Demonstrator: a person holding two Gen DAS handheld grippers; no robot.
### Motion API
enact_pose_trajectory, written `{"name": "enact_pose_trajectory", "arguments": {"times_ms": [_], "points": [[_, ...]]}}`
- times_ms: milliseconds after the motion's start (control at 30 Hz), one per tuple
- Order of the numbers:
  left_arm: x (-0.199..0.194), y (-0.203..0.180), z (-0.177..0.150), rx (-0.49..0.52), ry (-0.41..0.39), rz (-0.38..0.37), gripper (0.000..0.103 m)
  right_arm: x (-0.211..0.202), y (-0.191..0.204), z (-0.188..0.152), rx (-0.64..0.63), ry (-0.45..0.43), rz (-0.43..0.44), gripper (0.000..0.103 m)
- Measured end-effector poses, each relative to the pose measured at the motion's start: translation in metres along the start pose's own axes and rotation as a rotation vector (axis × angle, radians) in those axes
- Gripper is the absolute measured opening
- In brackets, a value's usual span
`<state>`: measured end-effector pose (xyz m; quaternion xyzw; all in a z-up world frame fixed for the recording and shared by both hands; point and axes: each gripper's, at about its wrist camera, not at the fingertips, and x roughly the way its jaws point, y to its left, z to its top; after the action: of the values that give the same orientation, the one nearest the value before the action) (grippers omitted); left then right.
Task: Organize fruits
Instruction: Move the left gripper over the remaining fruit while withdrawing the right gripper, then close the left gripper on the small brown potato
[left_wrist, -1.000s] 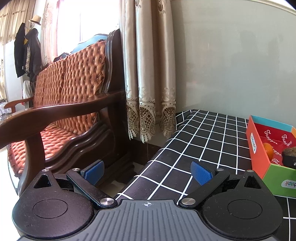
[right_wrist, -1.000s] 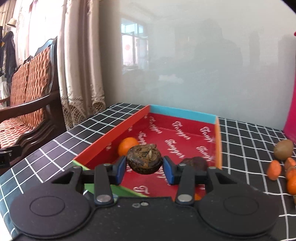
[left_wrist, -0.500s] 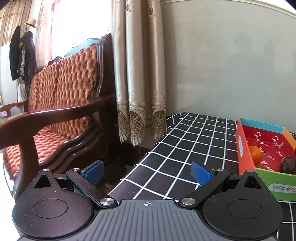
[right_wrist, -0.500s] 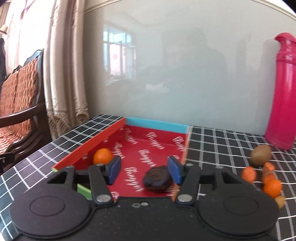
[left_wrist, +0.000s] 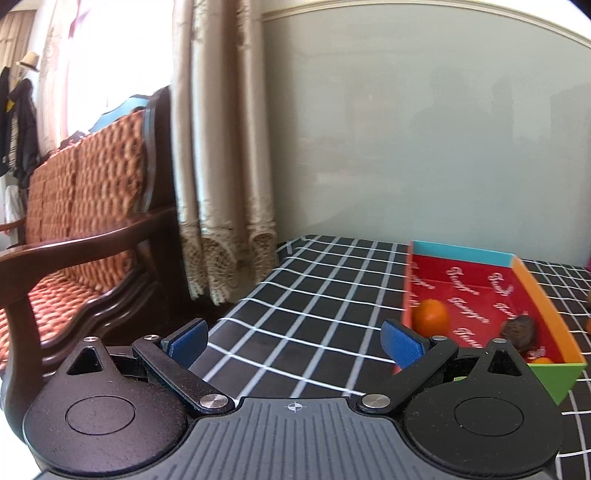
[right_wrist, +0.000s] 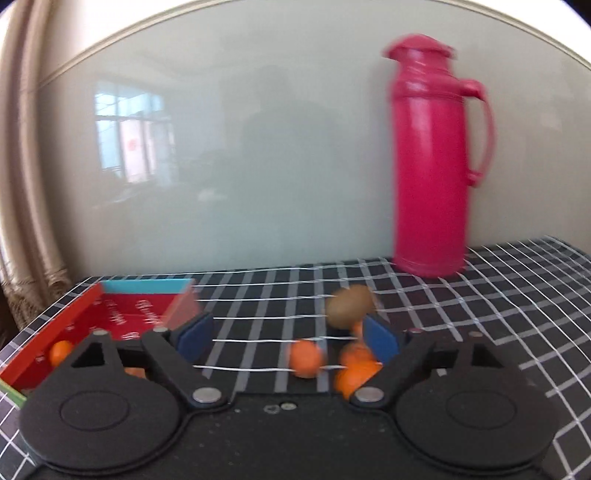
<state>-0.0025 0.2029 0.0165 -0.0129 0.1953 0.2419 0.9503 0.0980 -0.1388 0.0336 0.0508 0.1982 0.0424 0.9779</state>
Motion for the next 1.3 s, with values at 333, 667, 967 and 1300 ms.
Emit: {"name": "enact_pose_trajectory", "arguments": {"times_ms": [333,667,967,1300], "points": [[-0.017,-0.080,0.004,0.065,-0.025,-0.136,0.099,-0.025,-0.080,-0.003,0.114,-0.080,-0.196,0.103],[-0.030,-0.154,0.001,0.119,-0.016,-0.285,0.099,-0.043,-0.134,-0.007,0.130,-0.088,-0.327,0.103],[-0.041,-0.223,-0.011,0.157,0.015,-0.409,0.099,-0.057,-0.179,-0.012,0.169,-0.100,-0.426,0.103],[-0.051,-0.292,-0.027,0.238,0.049,-0.528,0.099,-0.062,-0.211,-0.023,0.127,-0.085,-0.554,0.103]]}}
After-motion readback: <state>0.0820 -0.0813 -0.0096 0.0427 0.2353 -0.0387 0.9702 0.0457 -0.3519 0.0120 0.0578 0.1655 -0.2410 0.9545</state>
